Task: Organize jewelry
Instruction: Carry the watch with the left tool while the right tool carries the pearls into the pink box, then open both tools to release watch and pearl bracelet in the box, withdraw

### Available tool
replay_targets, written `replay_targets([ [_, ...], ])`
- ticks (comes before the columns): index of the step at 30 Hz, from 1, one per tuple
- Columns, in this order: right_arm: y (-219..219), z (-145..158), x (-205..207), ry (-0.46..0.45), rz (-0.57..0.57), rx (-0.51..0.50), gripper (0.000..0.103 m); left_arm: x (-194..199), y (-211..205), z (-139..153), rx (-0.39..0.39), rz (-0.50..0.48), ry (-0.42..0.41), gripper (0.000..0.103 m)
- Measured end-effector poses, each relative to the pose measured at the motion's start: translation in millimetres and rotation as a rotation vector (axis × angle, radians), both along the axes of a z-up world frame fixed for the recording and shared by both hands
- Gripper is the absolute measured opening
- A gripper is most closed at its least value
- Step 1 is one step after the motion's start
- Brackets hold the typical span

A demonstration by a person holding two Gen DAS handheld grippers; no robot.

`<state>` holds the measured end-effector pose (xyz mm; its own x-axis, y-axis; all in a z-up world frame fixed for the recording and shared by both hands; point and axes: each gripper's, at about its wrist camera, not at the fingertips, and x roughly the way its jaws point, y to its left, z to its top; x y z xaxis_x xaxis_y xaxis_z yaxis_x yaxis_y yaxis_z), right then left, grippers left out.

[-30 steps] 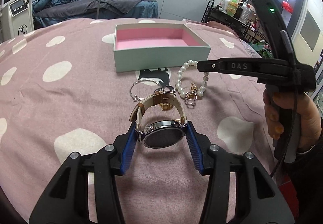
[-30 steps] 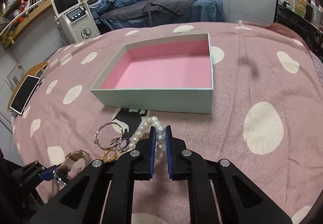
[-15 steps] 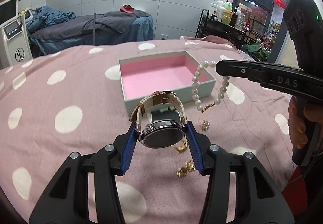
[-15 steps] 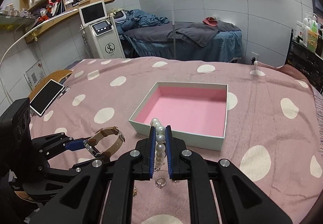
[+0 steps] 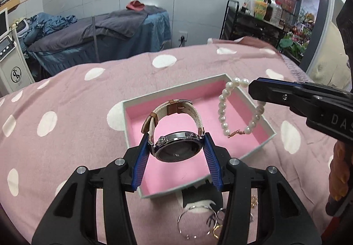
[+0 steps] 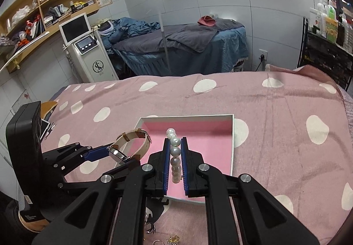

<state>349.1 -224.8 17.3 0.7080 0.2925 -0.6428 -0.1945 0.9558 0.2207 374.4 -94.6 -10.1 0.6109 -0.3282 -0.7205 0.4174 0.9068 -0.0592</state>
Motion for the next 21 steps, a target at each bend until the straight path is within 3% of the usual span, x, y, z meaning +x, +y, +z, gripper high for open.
replay_targets([
  [8, -4.6, -34.3, 21.8, 0.095, -0.036, 0.011, 0.009, 19.2, -20.8, -31.8, 0.06, -0.012, 0.052, 0.049],
  [17, -8.7, -53.1, 23.1, 0.111, -0.06, -0.062, 0.01, 24.9, -20.2, -46.2, 0.073, 0.0, 0.069, 0.053],
  [19, -10.6, -53.6, 22.9, 0.107, -0.063, -0.06, 0.011, 22.8, -20.9, -43.1, 0.082, 0.005, 0.047, 0.068],
  [21, -12.0, -51.6, 21.5, 0.096, -0.065, -0.058, 0.016, 17.7, -20.6, -36.0, 0.081, 0.006, 0.003, 0.077],
])
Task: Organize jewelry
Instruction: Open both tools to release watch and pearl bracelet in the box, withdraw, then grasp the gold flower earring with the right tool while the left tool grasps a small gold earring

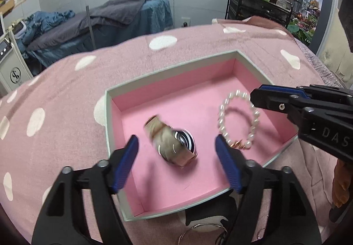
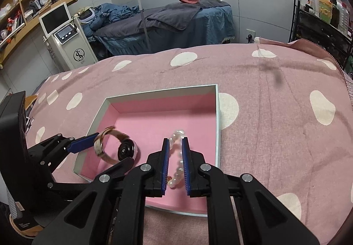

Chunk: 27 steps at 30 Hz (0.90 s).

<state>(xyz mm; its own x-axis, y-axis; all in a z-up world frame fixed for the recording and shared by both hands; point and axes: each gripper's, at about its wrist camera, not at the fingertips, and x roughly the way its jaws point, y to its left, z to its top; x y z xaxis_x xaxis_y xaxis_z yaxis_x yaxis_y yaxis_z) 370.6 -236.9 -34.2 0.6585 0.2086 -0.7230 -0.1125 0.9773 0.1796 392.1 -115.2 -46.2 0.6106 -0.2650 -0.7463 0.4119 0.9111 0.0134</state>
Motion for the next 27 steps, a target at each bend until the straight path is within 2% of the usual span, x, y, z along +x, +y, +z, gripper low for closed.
replay_targets([
  [3, -2.1, 8.5, -5.5, -0.039, -0.01, -0.011, 0.032, -8.3, 1.0, 13.6, 0.011, -0.001, -0.042, 0.082],
  [5, -5.2, 15.9, -11.9, -0.071, -0.019, -0.011, 0.04, -17.7, 5.4, 24.5, 0.027, 0.011, -0.089, 0.09],
  [7, -9.1, 22.7, -19.3, -0.097, -0.036, -0.015, 0.054, -29.8, 14.3, 34.6, 0.035, 0.035, -0.149, 0.096],
  [10, -14.5, 31.1, -34.3, -0.134, -0.065, -0.029, 0.067, -52.6, 29.8, 44.7, 0.016, 0.051, -0.225, 0.097],
  [13, -16.0, 35.9, -53.0, -0.166, -0.064, -0.033, 0.076, -77.4, 41.9, 47.7, 0.001, 0.041, -0.255, 0.097],
  [17, -12.8, 36.0, -78.4, -0.191, -0.042, -0.044, 0.077, -107.1, 59.2, 49.3, -0.047, 0.068, -0.266, 0.097],
  [21, -7.4, 30.5, -101.3, -0.185, -0.017, -0.061, 0.078, -130.1, 75.1, 45.9, -0.117, 0.102, -0.236, 0.097],
  [27, -7.9, 15.4, -133.8, -0.163, 0.01, -0.078, 0.078, -162.8, 78.4, 34.5, -0.086, 0.088, -0.225, 0.097],
])
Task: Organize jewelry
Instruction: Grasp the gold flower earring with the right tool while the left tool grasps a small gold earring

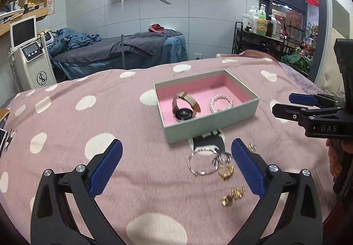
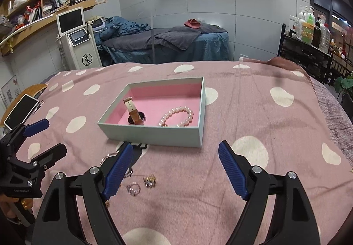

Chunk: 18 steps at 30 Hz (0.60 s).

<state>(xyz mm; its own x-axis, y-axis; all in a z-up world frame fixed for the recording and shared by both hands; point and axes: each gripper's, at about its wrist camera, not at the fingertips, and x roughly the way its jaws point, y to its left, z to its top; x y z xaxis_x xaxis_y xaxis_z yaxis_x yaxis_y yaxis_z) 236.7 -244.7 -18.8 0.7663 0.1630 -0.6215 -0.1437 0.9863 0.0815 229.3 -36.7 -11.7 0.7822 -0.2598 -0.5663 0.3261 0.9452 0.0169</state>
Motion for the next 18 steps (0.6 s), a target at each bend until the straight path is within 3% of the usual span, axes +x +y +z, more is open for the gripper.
replay_targets([
  [12, 7.7, -32.3, -35.5, 0.079, 0.09, -0.047, 0.078, -48.1, -13.2, -34.6, 0.021, -0.104, 0.065, 0.096],
  [18, 29.7, -39.2, -48.3, 0.094, 0.238, -0.052, 0.061, -52.9, -14.6, -52.5, 0.029, -0.123, 0.13, 0.073],
])
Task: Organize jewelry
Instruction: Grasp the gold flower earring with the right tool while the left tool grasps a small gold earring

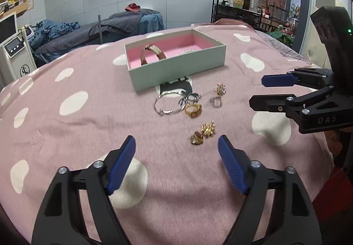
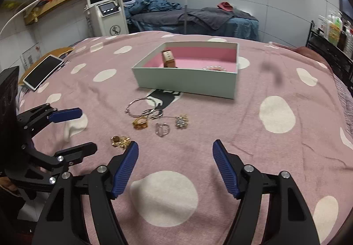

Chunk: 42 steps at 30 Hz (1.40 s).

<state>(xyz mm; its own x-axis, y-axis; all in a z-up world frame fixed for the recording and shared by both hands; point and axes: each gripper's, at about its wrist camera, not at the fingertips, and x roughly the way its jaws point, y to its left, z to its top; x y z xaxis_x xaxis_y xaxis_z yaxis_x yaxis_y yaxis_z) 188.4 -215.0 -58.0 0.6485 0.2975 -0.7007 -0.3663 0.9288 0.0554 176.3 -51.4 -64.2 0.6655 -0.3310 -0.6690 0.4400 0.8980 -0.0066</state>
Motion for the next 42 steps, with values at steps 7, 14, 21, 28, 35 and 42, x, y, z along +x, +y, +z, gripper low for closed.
replay_targets([
  [7, 42.3, -12.8, 1.0, 0.039, 0.162, -0.078, 0.043, 1.0, 5.4, -4.6, 0.006, 0.015, 0.017, 0.068],
  [14, 63.5, -26.3, 17.7, 0.085, 0.209, -0.126, 0.038, -0.3, 7.3, -7.6, 0.023, -0.003, 0.026, 0.068],
  [21, 71.5, -29.7, 26.1, 0.094, 0.245, -0.126, 0.023, 1.6, 5.0, -11.6, 0.026, -0.022, 0.04, 0.063],
  [28, 68.7, -29.5, 25.4, 0.1, 0.241, -0.112, 0.017, 9.4, -6.7, -13.9, 0.032, -0.071, 0.051, 0.062],
  [35, 46.4, -24.6, 23.9, 0.105, 0.152, -0.072, 0.017, 23.5, -21.4, -17.7, 0.049, -0.124, 0.07, 0.051],
  [42, 30.4, -24.7, 20.3, 0.108, 0.112, -0.052, 0.017, 34.7, -32.4, -19.7, 0.043, -0.163, 0.079, 0.036],
])
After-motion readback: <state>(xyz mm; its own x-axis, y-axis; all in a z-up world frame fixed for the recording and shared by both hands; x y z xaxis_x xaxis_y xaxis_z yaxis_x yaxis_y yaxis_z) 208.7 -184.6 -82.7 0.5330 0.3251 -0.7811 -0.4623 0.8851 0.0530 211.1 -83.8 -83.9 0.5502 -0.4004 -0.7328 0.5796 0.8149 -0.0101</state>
